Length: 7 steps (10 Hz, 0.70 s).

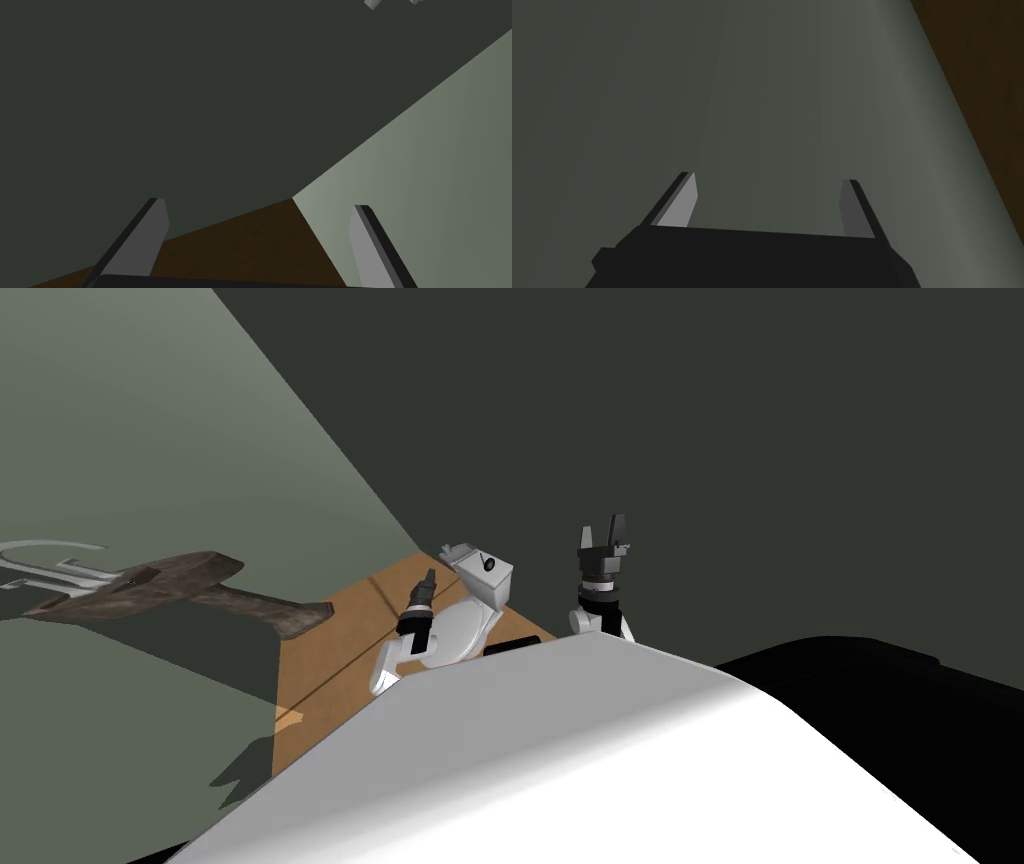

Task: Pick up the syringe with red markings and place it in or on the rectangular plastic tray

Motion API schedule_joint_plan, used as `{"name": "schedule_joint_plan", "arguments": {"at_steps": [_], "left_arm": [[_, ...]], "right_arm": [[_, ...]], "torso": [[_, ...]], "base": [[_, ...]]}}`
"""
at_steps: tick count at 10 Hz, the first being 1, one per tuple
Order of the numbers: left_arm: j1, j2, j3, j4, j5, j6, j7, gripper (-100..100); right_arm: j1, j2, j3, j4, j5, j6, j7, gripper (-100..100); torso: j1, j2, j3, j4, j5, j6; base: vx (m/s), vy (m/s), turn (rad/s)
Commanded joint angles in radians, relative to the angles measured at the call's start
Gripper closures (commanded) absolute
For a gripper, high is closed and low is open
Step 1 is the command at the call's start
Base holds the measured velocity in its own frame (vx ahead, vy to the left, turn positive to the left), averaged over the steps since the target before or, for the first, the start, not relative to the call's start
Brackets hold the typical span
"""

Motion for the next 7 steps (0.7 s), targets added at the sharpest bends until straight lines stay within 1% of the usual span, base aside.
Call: {"name": "schedule_joint_plan", "arguments": {"at_steps": [1, 2, 3, 4, 5, 6, 7], "left_arm": [[-0.022, -0.002, 0.009, 0.041, -0.050, 0.031, 0.020, -100], [-0.022, -0.002, 0.009, 0.041, -0.076, 0.031, 0.020, -100], [-0.040, -0.003, 0.016, 0.074, -0.110, 0.059, 0.037, -100], [-0.040, -0.003, 0.016, 0.074, -0.134, 0.059, 0.037, -100], [-0.059, -0.004, 0.023, 0.109, -0.168, 0.085, 0.054, -100], [-0.059, -0.004, 0.023, 0.109, -0.192, 0.085, 0.054, -100], [-0.078, -0.006, 0.029, 0.144, -0.226, 0.111, 0.070, -100]], "right_arm": [[0.000, 0.000, 0.000, 0.000, 0.000, 0.000, 0.000, 0], [0.000, 0.000, 0.000, 0.000, 0.000, 0.000, 0.000, 0], [0.000, 0.000, 0.000, 0.000, 0.000, 0.000, 0.000, 0], [0.000, 0.000, 0.000, 0.000, 0.000, 0.000, 0.000, 0], [0.000, 0.000, 0.000, 0.000, 0.000, 0.000, 0.000, 0], [0.000, 0.000, 0.000, 0.000, 0.000, 0.000, 0.000, 0], [0.000, 0.000, 0.000, 0.000, 0.000, 0.000, 0.000, 0]], "torso": [[0.000, 0.000, 0.000, 0.000, 0.000, 0.000], [-0.001, 0.000, 0.000, 0.000, 0.000, 0.000], [-0.001, 0.000, 0.000, 0.000, 0.000, 0.000], [-0.001, -0.001, 0.000, 0.000, 0.000, 0.001], [-0.001, 0.000, 0.000, 0.000, 0.000, 0.000], [-0.001, 0.000, 0.000, 0.000, 0.000, 0.000], [-0.001, -0.001, 0.000, 0.000, 0.000, 0.000]], "base": [[-0.013, 0.034, -0.159], [-0.011, 0.033, -0.111], [-0.011, 0.032, -0.205], [-0.015, 0.032, -0.120], [-0.016, 0.030, -0.215], [-0.010, 0.030, -0.098], [-0.006, 0.033, -0.196]]}}
